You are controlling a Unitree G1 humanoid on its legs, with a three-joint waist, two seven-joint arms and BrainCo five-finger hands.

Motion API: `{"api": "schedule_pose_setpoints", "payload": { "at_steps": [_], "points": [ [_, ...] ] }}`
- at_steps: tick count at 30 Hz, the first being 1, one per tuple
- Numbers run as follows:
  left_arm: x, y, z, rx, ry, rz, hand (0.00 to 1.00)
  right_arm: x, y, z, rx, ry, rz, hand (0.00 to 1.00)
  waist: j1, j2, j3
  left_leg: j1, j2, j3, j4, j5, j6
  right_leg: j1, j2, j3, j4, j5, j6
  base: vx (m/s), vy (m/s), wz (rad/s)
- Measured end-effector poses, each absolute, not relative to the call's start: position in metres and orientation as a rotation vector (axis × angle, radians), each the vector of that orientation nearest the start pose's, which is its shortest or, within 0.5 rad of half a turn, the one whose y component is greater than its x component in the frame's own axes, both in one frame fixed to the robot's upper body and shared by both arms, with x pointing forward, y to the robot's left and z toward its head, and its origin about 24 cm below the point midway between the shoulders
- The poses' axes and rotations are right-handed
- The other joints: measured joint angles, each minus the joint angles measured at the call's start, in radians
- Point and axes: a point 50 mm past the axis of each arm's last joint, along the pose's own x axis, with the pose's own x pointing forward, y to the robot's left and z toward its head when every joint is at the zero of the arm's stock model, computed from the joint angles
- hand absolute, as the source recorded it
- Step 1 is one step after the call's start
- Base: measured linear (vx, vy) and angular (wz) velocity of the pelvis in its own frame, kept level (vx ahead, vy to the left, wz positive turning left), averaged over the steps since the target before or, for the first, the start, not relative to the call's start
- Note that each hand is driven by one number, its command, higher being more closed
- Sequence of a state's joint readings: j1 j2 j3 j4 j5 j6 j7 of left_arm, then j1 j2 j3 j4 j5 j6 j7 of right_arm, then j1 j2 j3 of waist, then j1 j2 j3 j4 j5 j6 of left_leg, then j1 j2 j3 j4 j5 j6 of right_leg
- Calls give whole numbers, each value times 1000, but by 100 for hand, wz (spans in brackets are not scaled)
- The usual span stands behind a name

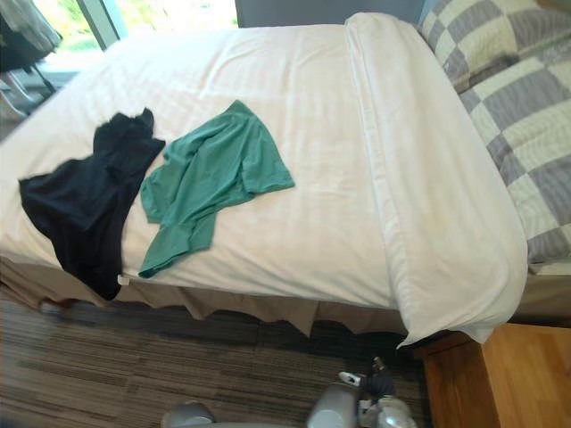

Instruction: Tidy the bed and pick cloth on bed and put in laundry

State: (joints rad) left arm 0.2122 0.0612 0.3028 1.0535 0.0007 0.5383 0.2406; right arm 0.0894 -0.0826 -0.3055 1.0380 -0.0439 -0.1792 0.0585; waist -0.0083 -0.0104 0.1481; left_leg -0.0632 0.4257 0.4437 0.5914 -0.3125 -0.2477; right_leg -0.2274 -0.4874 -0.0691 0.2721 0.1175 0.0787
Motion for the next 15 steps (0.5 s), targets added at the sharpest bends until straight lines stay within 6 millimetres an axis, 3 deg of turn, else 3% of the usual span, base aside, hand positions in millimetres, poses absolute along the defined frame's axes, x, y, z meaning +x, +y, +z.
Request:
{"api": "schedule_pose_setpoints", "payload": {
  "at_steps": [1, 2, 3, 4, 5, 6, 7, 8, 10, 15],
  "points": [
    [-21, 212, -169, 33, 1803, 516, 0, 100, -219, -152, 37, 947, -250, 0, -3, -5, -2, 14, -15, 21, -33, 11, 18, 1, 7, -54, 51, -11, 3, -99, 814, -34],
    [-14, 218, -168, 84, 1769, 471, 0, 95, -216, -155, 20, 976, -229, 0, -13, -6, -3, 40, -49, 29, -114, 49, 53, 11, 55, -128, 153, -59, 30, -25, 669, -8],
    [0, 222, -169, 105, 1713, 430, 0, 95, -215, -156, 10, 987, -214, 0, -13, -2, -5, 59, -83, 31, -214, 99, 82, 28, 146, -158, 221, -138, 48, 29, 464, -1],
    [9, 223, -169, 117, 1685, 408, 0, 94, -214, -156, 2, 997, -204, 0, -14, -2, -5, 66, -103, 33, -260, 125, 96, 29, 200, -160, 246, -185, 47, 72, 359, 2],
    [30, 223, -168, 129, 1631, 372, 0, 98, -212, -157, -4, 1006, -187, 0, -25, 3, -2, 71, -139, 33, -339, 163, 118, 34, 307, -156, 259, -273, 39, 57, 243, 10],
    [40, 221, -168, 135, 1609, 352, 0, 98, -211, -157, -10, 1016, -176, 0, -32, 6, 0, 73, -160, 33, -369, 177, 123, 50, 360, -153, 225, -307, 39, 56, 262, 21],
    [53, 222, -167, 171, 1577, 320, 0, 95, -209, -159, -18, 1041, -152, 0, -39, -5, -2, 85, -212, 34, -411, 191, 137, 128, 414, -157, 101, -340, 2, 20, 235, 24],
    [63, 217, -166, 190, 1532, 289, 0, 90, -209, -161, -11, 1073, -144, 0, -43, 7, 4, 108, -257, 28, -436, 197, 146, 174, 397, -128, 47, -346, -14, 4, 230, 32],
    [75, 211, -166, 216, 1480, 249, 0, 83, -213, -162, -11, 1092, -154, 0, -64, 21, 2, 151, -298, -5, -489, 220, 169, 206, 378, -86, 59, -348, -19, 11, 199, 61],
    [81, 217, -163, 213, 1398, 277, 0, 70, -206, -165, 23, 1128, -163, 0, -37, -14, -16, 171, -308, -43, -525, 248, 171, 237, 356, -88, 85, -351, -25, 34, 39, 51]
  ]
}}
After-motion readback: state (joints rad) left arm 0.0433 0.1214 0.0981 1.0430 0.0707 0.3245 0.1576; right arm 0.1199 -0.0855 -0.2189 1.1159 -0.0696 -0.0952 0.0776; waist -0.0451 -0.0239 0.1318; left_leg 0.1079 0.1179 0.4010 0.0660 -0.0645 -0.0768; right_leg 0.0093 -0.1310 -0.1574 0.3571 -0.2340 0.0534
